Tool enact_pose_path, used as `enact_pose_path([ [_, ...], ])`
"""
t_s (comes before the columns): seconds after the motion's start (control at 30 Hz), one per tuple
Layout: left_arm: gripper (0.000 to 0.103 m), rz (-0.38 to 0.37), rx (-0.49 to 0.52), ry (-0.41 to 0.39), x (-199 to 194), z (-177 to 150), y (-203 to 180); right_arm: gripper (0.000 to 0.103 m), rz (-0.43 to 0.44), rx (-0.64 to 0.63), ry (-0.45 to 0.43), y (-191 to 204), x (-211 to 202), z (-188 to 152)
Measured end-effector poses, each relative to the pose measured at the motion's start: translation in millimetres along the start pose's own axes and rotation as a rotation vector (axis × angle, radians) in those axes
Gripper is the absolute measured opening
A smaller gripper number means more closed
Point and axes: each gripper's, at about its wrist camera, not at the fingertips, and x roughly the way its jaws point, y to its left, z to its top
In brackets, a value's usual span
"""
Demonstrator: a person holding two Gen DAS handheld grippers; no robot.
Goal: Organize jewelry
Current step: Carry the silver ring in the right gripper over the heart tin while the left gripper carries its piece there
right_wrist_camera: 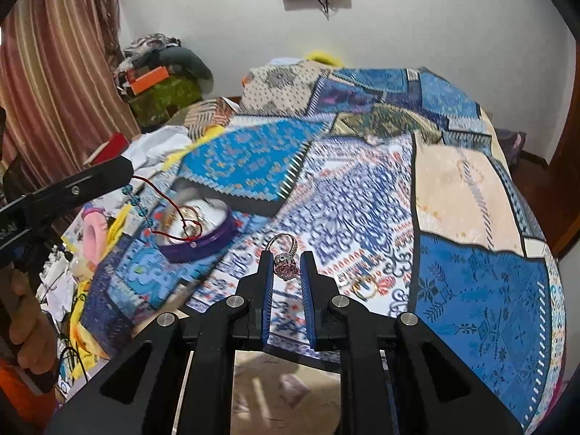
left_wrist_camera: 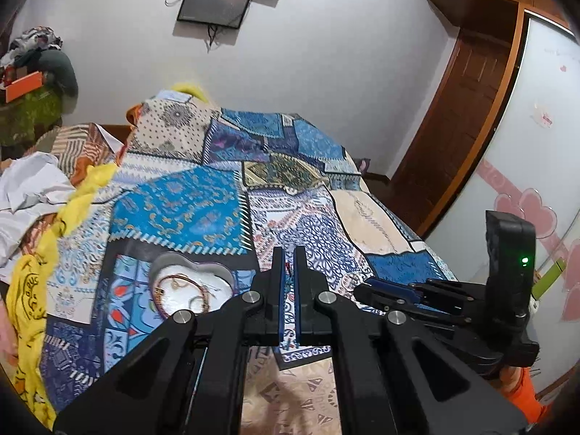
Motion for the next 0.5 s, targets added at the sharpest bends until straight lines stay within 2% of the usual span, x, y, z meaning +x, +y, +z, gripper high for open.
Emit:
enact_pose_path([
  [0.5, 0.002, 0.085, -0.019, -0.072, -33.3, 6.5, 38.5, 0.013, 0.061, -0.067, -0.064, 50.8, -4.0, 24.7],
])
